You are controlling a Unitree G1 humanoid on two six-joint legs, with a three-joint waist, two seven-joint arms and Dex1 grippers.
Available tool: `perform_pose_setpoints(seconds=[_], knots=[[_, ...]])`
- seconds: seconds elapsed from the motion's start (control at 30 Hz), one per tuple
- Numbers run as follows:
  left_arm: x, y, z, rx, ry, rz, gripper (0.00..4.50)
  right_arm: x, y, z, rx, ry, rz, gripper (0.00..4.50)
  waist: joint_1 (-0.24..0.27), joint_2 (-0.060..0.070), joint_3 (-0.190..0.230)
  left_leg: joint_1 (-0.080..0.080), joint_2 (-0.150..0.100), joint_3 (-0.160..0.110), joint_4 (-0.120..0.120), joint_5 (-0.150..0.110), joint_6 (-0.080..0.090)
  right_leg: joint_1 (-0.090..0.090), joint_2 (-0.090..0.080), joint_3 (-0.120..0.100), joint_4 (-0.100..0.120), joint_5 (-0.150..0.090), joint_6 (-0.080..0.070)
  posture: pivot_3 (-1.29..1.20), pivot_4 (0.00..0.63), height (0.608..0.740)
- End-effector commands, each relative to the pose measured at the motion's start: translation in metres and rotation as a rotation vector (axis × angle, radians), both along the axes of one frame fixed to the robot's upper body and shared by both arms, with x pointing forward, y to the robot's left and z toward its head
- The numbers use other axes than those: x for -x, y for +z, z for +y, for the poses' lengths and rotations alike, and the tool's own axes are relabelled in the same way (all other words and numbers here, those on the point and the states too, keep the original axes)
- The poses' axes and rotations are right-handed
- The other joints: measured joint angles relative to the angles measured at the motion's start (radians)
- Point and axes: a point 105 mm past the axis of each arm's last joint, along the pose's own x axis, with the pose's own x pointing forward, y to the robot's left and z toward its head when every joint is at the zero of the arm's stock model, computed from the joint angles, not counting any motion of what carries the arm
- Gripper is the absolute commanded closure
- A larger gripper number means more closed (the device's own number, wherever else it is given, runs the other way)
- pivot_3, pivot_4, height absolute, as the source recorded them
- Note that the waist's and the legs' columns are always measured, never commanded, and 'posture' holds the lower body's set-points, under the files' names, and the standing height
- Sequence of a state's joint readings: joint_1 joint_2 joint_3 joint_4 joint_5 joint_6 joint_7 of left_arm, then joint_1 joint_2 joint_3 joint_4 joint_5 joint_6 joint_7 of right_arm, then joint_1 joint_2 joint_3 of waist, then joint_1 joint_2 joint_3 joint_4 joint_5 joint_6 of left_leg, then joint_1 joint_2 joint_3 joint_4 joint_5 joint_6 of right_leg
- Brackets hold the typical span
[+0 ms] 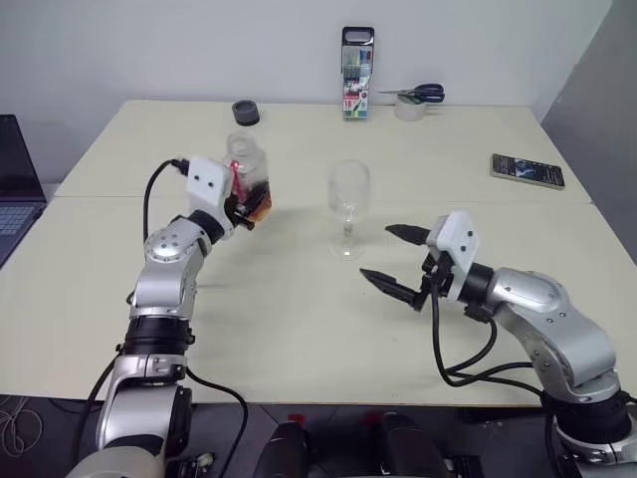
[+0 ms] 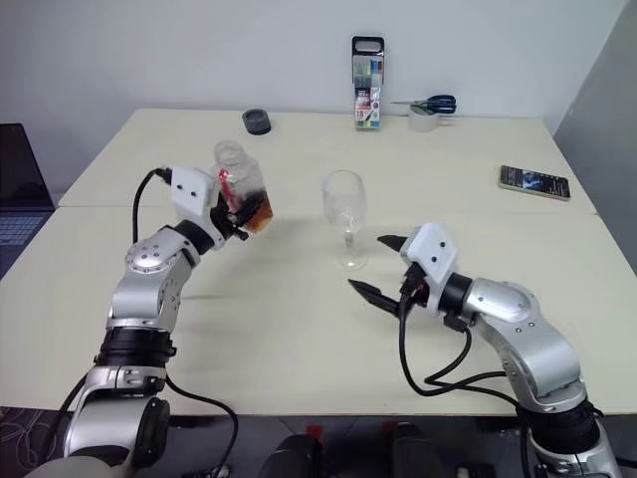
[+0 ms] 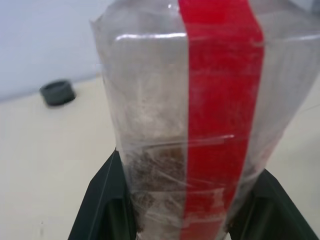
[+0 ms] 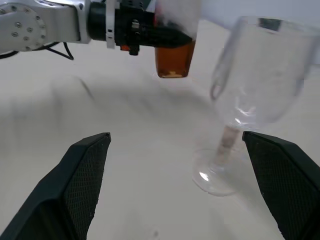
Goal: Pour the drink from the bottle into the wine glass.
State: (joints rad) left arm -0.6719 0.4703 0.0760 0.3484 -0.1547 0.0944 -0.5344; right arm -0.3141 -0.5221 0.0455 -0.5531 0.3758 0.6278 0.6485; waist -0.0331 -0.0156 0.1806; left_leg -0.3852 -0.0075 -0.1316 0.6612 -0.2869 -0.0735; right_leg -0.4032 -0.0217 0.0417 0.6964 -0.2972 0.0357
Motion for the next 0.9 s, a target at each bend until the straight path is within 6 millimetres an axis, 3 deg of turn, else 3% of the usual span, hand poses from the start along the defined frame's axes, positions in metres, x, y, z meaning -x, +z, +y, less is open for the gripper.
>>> perform_pose_setpoints(seconds=[0.03,0.33,0.9], knots=[[0.000,0.025,-0.010,-0.086,-0.043,-0.106,2.76,-0.003,0.019,-0.014,-0.019,-0.084,-0.118,0.00,-0.002,0.000,0.000,0.000,0.000,0.000,0.000,0.000,0.000,0.000,0.000,0.000,0.000,0.000,0.000,0.00,0.150,0.740],[-0.001,0.042,-0.038,-0.238,-0.157,-0.204,2.76,-0.004,0.028,-0.025,-0.061,-0.082,-0.122,0.00,0.000,0.000,0.000,-0.001,0.000,0.000,0.000,-0.001,0.002,0.000,0.001,0.000,0.000,0.000,0.000,0.00,0.150,0.740],[-0.010,0.067,-0.049,-0.372,-0.195,-0.311,2.76,-0.009,0.028,-0.024,-0.099,-0.133,-0.114,0.00,0.000,-0.001,0.000,-0.001,0.000,0.000,0.001,-0.001,0.002,-0.001,0.001,0.000,0.000,0.000,0.000,0.00,0.150,0.740]])
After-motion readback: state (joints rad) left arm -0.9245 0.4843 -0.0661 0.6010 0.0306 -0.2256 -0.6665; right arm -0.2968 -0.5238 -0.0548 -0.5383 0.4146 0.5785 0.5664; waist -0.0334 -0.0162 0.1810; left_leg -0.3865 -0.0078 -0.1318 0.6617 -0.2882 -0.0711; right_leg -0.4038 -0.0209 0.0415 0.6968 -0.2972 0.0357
